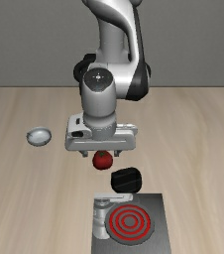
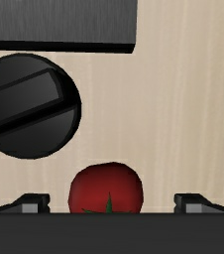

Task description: Pick up the tomato and place it on the white bowl with the stove turned on

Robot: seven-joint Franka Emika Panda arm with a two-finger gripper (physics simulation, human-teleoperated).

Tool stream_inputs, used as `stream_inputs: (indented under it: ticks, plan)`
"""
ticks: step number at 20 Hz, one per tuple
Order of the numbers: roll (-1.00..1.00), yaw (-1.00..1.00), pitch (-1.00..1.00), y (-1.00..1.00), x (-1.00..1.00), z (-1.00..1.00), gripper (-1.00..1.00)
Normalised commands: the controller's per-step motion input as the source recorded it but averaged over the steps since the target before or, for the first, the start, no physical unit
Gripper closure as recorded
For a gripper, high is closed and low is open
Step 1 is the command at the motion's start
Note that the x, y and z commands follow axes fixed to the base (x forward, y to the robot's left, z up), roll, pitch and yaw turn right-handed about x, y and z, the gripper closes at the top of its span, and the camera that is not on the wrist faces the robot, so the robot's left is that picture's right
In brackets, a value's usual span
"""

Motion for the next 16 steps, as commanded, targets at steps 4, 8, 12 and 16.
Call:
stream_inputs:
  ticks: [4, 8, 12, 16]
  plan:
    - [0.0, 0.0, 0.0, 0.0, 0.0, -1.0, -1.0]
    - [0.0, 0.0, 0.0, 0.0, 0.0, -0.25, 1.0]
    - [0.0, 0.0, 0.0, 0.0, 0.0, 0.0, 1.0]
    - [0.0, 0.0, 0.0, 0.0, 0.0, 0.0, 1.0]
